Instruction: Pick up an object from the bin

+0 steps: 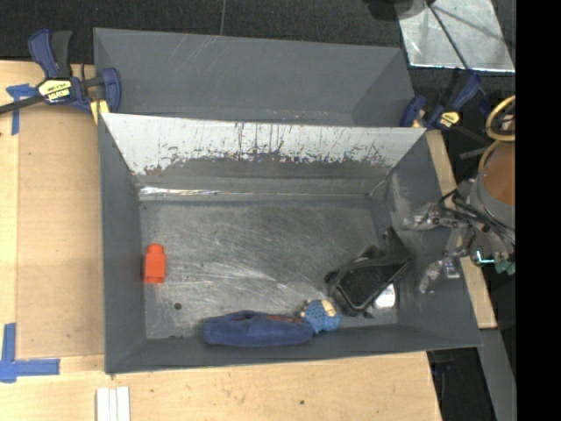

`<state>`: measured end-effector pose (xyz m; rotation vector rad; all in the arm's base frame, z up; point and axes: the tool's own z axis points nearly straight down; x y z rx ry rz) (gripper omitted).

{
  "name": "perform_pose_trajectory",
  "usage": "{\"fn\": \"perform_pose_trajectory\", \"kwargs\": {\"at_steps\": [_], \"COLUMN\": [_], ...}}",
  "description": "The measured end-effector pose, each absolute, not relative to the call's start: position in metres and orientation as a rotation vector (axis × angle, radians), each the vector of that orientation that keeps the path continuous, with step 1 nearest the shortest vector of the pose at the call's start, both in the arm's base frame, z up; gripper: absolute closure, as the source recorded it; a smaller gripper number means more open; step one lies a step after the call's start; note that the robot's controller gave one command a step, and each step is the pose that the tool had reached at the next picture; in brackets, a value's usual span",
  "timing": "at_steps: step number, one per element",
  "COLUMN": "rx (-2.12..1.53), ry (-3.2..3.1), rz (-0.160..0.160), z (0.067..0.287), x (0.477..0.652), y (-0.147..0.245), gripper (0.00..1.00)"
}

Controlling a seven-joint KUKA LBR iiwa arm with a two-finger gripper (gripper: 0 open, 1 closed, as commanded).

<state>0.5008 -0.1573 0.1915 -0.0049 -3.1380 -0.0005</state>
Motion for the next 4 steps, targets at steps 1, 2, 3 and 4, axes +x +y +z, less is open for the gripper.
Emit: {"fn": "perform_pose_trajectory", "kwargs": {"at_steps": [1,2,3,4], "rx": [0.252,0.262,0.264,0.283], "ry": [-3.14,-3.133,-3.134,-3.124], "rz": [0.011,0.013,0.004,0.0], "z": [0.09,0.089,0.197,0.205], "x": [0.558,0.558,0.547,0.532], "y": [-0.138,-0.138,-0.136,-0.144], "gripper": [0.0,1.0,1.0,1.0]}}
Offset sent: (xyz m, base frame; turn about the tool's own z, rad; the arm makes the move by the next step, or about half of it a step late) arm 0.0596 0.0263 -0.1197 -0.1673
